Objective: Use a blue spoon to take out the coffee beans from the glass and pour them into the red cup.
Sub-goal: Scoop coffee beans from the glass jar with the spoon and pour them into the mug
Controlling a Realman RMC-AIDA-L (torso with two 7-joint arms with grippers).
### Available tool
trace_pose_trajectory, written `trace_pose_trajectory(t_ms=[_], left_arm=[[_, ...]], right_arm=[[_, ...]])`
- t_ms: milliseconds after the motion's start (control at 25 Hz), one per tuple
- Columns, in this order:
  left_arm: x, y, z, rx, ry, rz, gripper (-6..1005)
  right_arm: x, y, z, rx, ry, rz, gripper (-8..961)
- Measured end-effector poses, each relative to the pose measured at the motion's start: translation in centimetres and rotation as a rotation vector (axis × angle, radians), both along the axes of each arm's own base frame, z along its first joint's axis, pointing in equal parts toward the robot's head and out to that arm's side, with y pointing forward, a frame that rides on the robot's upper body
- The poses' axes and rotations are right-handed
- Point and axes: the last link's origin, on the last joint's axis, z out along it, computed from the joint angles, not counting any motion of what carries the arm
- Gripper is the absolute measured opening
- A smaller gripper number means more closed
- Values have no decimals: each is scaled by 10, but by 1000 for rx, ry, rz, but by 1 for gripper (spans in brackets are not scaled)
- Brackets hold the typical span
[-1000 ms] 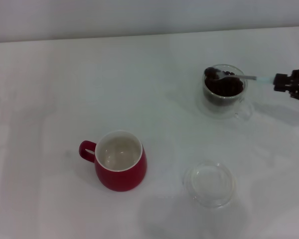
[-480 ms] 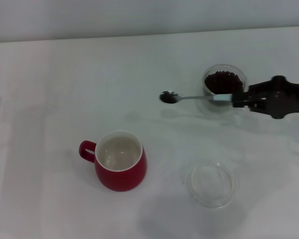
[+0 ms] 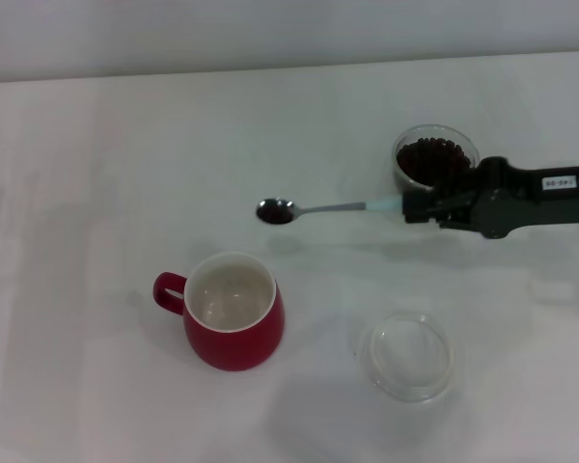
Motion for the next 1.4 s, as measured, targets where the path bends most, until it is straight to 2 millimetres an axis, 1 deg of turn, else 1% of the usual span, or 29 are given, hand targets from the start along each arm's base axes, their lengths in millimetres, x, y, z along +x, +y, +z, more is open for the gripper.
trace_pose_trajectory(t_ms=[160, 400, 640, 680, 920, 1120, 1400], left_arm=[[1, 0, -1, -1, -3, -1, 787], [1, 0, -2, -2, -7, -1, 787], [1, 0, -2, -3, -8, -1, 787], [1, 0, -2, -3, -8, -1, 787], [1, 0, -4, -11, -8, 0, 787], [2, 0, -4, -13, -9, -1, 787], [2, 0, -4, -13, -9, 0, 788]], right_arm=[[-5, -4, -10, -15, 17, 29, 146], [-7, -13, -23, -26, 11, 102, 145], [-9, -17, -33, -16, 18, 159, 145], [-10, -16, -36, -3, 13, 181, 145], [-11, -15, -39, 28, -5, 238, 146], [-12, -12, -47, 51, -35, 288, 146], [-9, -10, -50, 76, -91, 364, 151]])
